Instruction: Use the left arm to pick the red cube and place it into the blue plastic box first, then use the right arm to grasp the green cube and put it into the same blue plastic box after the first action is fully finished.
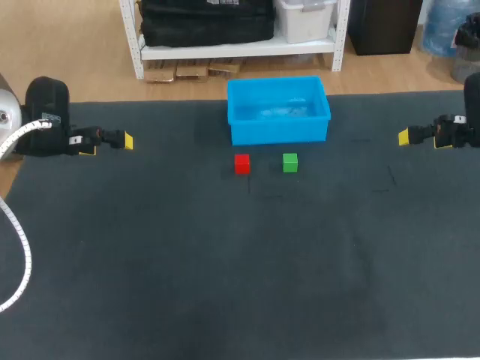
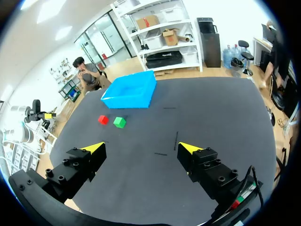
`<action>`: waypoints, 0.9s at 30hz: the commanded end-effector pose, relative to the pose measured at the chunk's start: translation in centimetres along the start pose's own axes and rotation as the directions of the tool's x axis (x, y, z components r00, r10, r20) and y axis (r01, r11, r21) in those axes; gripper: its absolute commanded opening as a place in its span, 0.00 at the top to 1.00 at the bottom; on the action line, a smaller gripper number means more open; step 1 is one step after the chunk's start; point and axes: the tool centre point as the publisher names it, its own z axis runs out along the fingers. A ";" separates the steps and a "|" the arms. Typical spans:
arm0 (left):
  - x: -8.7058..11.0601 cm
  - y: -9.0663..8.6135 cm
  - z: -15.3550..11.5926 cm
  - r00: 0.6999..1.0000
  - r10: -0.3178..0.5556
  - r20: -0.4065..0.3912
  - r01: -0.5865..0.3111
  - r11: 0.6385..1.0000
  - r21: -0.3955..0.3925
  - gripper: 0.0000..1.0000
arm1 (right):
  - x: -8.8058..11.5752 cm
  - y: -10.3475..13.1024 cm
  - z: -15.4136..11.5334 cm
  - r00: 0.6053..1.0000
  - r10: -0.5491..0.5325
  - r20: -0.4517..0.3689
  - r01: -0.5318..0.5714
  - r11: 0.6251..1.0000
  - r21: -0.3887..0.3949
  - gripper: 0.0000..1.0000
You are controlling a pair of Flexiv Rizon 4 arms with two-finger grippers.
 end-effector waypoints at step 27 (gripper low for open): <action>-1.5 -0.6 0.9 0.995 -0.004 -0.100 -0.003 0.998 -0.067 0.00 | 0.0 0.0 0.0 1.000 0.000 -0.001 0.000 1.000 0.001 0.00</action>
